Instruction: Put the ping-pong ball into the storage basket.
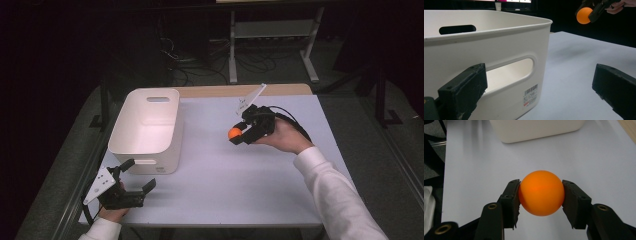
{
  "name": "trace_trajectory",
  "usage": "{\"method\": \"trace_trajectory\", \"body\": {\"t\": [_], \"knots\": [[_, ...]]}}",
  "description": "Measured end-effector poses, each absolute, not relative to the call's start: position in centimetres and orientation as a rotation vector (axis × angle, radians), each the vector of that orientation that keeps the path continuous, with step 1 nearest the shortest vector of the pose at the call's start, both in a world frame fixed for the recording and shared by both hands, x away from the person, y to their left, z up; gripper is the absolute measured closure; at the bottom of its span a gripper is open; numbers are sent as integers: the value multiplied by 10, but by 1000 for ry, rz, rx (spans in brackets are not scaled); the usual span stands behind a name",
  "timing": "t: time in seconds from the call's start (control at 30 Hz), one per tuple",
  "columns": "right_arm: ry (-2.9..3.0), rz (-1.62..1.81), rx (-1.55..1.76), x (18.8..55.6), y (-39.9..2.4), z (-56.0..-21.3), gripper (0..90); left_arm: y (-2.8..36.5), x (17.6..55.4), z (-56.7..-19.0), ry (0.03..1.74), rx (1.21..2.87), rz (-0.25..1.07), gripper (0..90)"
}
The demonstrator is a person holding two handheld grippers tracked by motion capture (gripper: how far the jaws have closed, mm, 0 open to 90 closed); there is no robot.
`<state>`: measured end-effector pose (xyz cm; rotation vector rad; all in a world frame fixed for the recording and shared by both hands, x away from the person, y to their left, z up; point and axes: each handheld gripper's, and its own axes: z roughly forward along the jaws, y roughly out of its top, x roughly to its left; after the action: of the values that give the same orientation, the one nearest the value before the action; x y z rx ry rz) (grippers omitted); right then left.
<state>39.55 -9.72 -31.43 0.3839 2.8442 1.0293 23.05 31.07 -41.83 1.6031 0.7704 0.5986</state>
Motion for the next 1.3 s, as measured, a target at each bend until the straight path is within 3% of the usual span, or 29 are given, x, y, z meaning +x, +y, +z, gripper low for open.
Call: {"method": "trace_trajectory", "body": {"t": [1.3], "knots": [[2857, 1080, 316, 410, -50, -277, 493, 310, 231, -419, 763, 1593, 587, 0]]}}
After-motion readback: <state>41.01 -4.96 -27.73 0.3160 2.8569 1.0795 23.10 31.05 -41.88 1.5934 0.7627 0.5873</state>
